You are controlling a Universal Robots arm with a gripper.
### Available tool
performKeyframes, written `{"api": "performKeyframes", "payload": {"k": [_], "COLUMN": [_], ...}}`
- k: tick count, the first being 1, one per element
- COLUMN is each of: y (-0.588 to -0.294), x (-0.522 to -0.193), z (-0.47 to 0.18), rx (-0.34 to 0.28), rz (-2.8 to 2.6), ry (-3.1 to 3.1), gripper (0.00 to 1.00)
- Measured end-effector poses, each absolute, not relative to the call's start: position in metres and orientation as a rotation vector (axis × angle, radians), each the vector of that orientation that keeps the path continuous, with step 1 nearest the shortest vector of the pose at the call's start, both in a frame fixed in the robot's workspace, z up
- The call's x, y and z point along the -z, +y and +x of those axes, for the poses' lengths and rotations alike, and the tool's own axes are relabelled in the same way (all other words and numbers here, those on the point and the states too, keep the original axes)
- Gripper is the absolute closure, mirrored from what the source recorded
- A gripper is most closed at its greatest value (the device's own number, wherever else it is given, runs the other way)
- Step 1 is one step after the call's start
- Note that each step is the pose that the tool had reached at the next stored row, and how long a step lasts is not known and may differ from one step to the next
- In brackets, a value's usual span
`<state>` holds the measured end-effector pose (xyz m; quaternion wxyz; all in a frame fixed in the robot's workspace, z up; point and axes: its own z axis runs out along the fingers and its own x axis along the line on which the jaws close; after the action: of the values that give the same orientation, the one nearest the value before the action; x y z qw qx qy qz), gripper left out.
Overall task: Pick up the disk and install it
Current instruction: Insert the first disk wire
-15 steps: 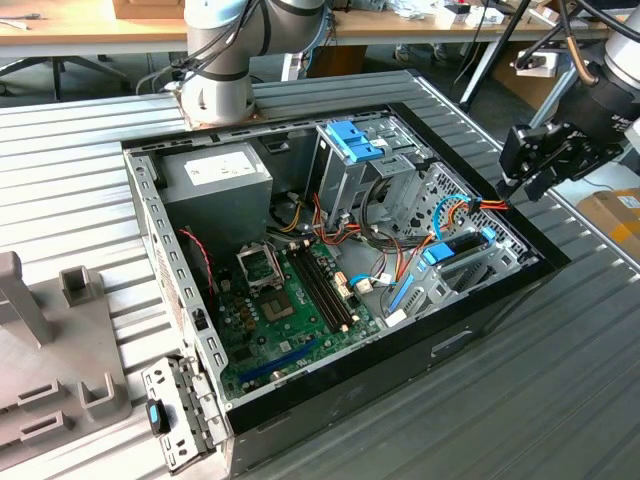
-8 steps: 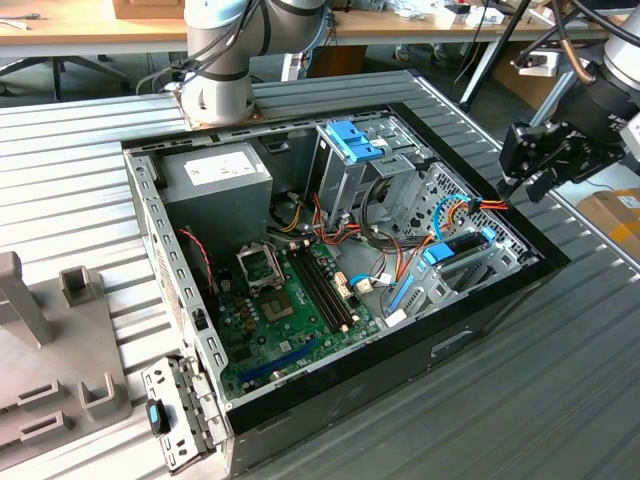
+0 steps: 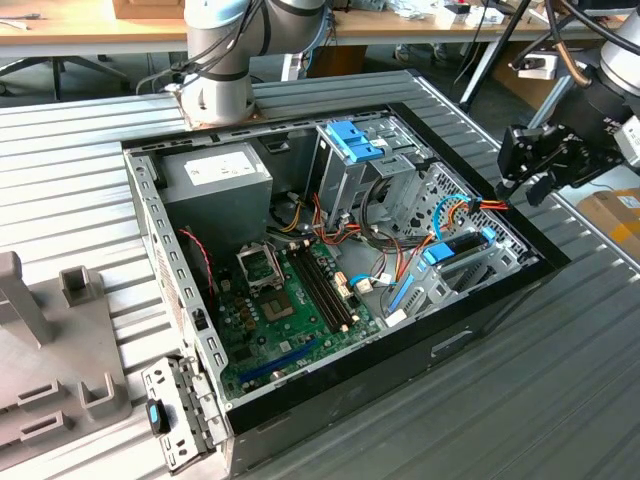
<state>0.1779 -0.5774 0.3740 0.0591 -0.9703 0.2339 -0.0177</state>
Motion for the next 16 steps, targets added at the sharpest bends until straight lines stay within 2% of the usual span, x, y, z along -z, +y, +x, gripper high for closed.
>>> {"api": "performKeyframes", "payload": {"k": [6,16], "y": [-0.5872,-0.5877], "x": [-0.3702,-0.3678], "z": [0.1767,0.1691], "rx": [0.053,0.062], "rz": [-2.928,-2.905], "ry": [0.707,0.717], "gripper": [0.49,0.49]}}
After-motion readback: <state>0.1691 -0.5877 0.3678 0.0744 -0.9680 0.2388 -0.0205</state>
